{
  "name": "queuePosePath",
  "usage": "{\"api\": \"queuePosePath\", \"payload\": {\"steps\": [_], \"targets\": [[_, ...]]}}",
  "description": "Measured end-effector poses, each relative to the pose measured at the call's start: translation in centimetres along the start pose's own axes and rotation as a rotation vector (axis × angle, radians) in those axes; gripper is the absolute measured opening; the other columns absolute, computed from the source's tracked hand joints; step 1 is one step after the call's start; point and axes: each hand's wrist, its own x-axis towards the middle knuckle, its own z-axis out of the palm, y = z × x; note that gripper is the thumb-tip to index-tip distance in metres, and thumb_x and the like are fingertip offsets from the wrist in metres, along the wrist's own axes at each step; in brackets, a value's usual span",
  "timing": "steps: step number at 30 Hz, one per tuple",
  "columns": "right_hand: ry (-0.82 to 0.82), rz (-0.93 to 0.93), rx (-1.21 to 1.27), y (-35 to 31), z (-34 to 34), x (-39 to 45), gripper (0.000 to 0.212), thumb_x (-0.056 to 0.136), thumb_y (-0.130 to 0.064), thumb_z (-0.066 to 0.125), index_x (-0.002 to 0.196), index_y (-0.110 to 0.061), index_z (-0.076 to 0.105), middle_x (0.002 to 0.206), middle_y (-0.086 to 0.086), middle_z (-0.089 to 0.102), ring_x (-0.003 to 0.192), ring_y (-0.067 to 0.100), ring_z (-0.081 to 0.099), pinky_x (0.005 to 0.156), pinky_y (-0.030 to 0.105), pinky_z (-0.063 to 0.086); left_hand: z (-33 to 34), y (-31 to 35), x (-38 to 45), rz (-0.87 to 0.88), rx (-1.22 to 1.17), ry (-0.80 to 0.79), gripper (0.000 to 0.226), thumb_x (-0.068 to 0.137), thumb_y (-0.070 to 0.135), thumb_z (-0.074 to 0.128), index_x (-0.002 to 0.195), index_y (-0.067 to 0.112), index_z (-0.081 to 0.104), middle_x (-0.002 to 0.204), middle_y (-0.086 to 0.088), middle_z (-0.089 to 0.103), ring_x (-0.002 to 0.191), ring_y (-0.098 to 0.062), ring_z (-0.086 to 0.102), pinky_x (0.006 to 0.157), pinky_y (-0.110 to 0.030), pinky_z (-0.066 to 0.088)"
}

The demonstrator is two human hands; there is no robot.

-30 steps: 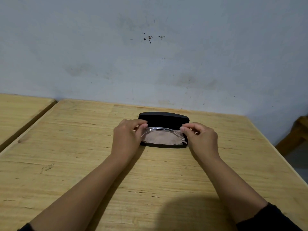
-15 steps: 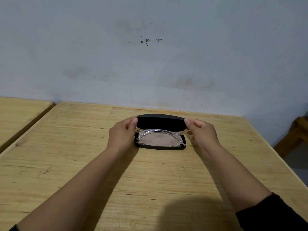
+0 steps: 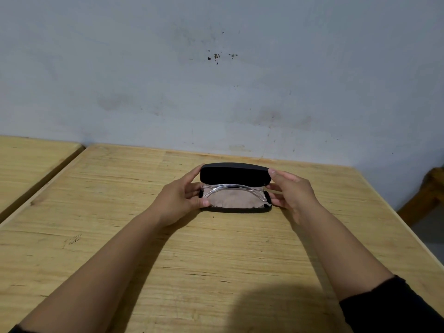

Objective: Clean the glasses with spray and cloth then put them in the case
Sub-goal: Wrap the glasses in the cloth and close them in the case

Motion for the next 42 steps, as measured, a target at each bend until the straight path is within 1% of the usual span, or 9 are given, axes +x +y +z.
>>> {"api": "queuePosePath", "payload": {"steps": [2, 7, 11, 17, 21, 25, 28, 31, 42], "targets": [[-0.001, 0.006, 0.005, 0.1, -0.1, 0.1, 0.011, 0.084, -0.032, 0.069, 0.093, -0.026, 0.068, 0.095, 0.008, 0.068, 0.079, 0.022, 0.067, 0.065, 0.026, 0.053, 0.0, -0.1, 0.1, 0.003, 0.015, -0.022, 0.094, 0.075, 0.012, 0.075, 0.141, 0.045, 0.018, 0.131, 0.0, 0.056, 0.118, -0.007, 0.054, 0.102, -0.022, 0.037], [-0.013, 0.015, 0.017, 0.2, -0.3, 0.1, 0.011, 0.083, -0.03, 0.07, 0.092, -0.025, 0.068, 0.1, 0.01, 0.07, 0.083, 0.022, 0.067, 0.073, 0.029, 0.055, 0.0, -0.4, 0.0, 0.017, 0.03, -0.045, 0.098, 0.075, 0.006, 0.074, 0.143, 0.042, 0.012, 0.138, -0.005, 0.049, 0.121, -0.011, 0.051, 0.107, -0.029, 0.036], [-0.044, 0.023, 0.045, 0.2, -0.8, -0.1, 0.014, 0.082, -0.027, 0.071, 0.094, -0.022, 0.069, 0.103, 0.012, 0.069, 0.088, 0.021, 0.067, 0.083, 0.032, 0.056, 0.1, -0.3, -0.1, 0.037, 0.059, -0.057, 0.098, 0.077, 0.003, 0.071, 0.144, 0.041, 0.01, 0.14, -0.004, 0.048, 0.121, -0.009, 0.051, 0.105, -0.022, 0.035], [-0.074, 0.007, 0.114, 0.5, -0.9, -0.3, 0.025, 0.084, -0.023, 0.07, 0.107, -0.012, 0.068, 0.103, 0.01, 0.07, 0.093, 0.017, 0.067, 0.084, 0.03, 0.056, 0.1, -0.7, 0.0, 0.082, 0.079, -0.067, 0.096, 0.08, 0.002, 0.068, 0.14, 0.05, 0.01, 0.142, 0.0, 0.045, 0.124, -0.007, 0.048, 0.109, -0.029, 0.035], [-0.093, -0.001, 0.138, 1.1, -1.2, -0.4, 0.016, 0.085, -0.021, 0.068, 0.1, -0.016, 0.068, 0.106, 0.01, 0.071, 0.099, 0.022, 0.067, 0.086, 0.032, 0.055, 0.3, -0.4, -0.4, 0.149, 0.111, -0.023, 0.093, 0.081, 0.0, 0.065, 0.121, 0.069, 0.015, 0.131, 0.017, 0.041, 0.121, 0.001, 0.042, 0.1, -0.012, 0.034], [-0.103, -0.024, 0.146, 1.5, -1.3, -0.7, 0.019, 0.085, -0.02, 0.068, 0.103, -0.016, 0.068, 0.108, 0.008, 0.07, 0.099, 0.02, 0.067, 0.085, 0.03, 0.054, 0.6, -0.6, -0.6, 0.162, 0.122, 0.026, 0.086, 0.081, 0.002, 0.066, 0.125, 0.059, 0.018, 0.127, 0.016, 0.043, 0.117, 0.002, 0.042, 0.089, 0.002, 0.031], [-0.114, -0.038, 0.141, 1.6, -1.5, -1.0, 0.019, 0.084, -0.02, 0.067, 0.103, -0.018, 0.067, 0.109, 0.007, 0.069, 0.1, 0.019, 0.065, 0.085, 0.028, 0.054, 0.5, -0.6, -0.6, 0.14, 0.119, 0.038, 0.083, 0.081, 0.007, 0.068, 0.139, 0.044, 0.022, 0.138, 0.002, 0.047, 0.123, -0.006, 0.045, 0.097, -0.007, 0.033], [-0.125, -0.047, 0.14, 1.5, -1.6, -1.2, 0.012, 0.084, -0.019, 0.067, 0.096, -0.022, 0.067, 0.11, 0.007, 0.068, 0.103, 0.019, 0.065, 0.085, 0.027, 0.054, 0.5, -0.6, -0.6, 0.123, 0.13, 0.035, 0.081, 0.08, 0.009, 0.068, 0.141, 0.036, 0.023, 0.14, -0.007, 0.047, 0.127, -0.014, 0.046, 0.099, -0.014, 0.034], [-0.154, -0.093, 0.119, 2.0, -2.0, -1.2, 0.017, 0.086, -0.016, 0.065, 0.103, -0.02, 0.068, 0.103, 0.001, 0.07, 0.096, 0.012, 0.067, 0.082, 0.024, 0.055, 0.7, -0.6, -0.7, 0.118, 0.131, 0.006, 0.082, 0.08, 0.002, 0.067, 0.142, 0.033, 0.022, 0.141, -0.003, 0.047, 0.126, -0.009, 0.046, 0.106, -0.024, 0.035]]}}
